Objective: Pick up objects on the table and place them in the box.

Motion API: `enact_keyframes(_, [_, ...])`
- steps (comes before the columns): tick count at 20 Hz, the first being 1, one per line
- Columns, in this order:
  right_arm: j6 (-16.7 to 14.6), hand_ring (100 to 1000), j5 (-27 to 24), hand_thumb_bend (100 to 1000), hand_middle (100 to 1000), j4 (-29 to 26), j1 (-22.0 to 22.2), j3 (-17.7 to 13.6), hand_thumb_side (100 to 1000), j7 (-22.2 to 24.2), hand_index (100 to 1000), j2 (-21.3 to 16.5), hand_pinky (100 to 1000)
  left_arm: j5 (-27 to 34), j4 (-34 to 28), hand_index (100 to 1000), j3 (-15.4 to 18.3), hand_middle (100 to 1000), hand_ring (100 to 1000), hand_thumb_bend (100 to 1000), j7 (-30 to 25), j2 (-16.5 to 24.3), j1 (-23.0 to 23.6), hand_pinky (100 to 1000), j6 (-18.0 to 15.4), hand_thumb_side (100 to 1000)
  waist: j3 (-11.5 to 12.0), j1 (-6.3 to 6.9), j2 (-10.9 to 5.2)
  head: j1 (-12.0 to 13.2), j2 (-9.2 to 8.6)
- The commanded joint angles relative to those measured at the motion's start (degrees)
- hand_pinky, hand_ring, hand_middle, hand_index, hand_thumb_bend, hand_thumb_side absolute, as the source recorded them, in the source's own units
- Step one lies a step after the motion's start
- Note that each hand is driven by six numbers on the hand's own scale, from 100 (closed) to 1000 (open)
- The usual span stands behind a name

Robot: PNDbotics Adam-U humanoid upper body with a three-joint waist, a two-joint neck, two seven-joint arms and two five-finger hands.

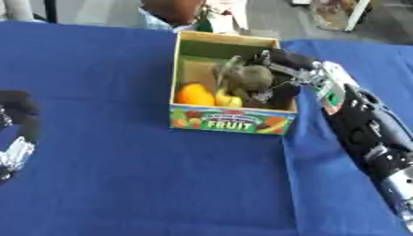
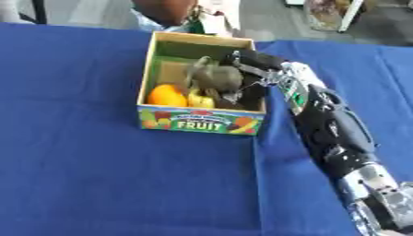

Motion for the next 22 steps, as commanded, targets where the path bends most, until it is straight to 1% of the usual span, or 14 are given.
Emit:
enact_keyframes(1, [-3.0,841,-1.0,190,898,-1.1,-0.4,-1.1,624,3.9,975,-2.2,891,-0.1,-1.1,754,0.3,622,690,257,0.0,0.5,-0.2,668,0.1,248,-0.2,0.62,-0.84,0.1,0.38])
enact_keyframes(3, [-2.5,842,-0.9,217,901,-1.5,-0.4,-1.4,639,3.3,976,-2.5,892,-0.1,-1.1,754,0.3,622,690,256,0.0,0.5,-0.2,668,0.1,248,-0.3,0.67,-0.88,0.1,0.45])
enact_keyframes(12, [-0.7,844,-2.1,246,900,-3.2,-0.4,-1.7,637,1.8,975,-3.8,893,-0.1,-1.1,754,0.4,624,691,256,0.0,0.5,0.2,668,0.1,248,-0.7,0.76,-1.19,0.4,0.72])
enact_keyframes(18, [-0.1,850,-3.8,255,901,-4.6,-0.5,-1.7,635,1.7,973,-4.7,893,0.1,-1.1,754,0.5,624,691,254,0.0,0.6,0.4,668,0.1,246,-0.8,0.65,-1.55,0.5,0.81])
enact_keyframes(22, [-0.1,872,-5.3,270,913,-5.9,-0.4,-1.5,646,1.8,974,-5.3,899,0.2,-1.1,755,0.5,625,691,253,0.0,0.8,0.5,669,0.1,244,-1.0,0.6,-1.81,0.5,0.86])
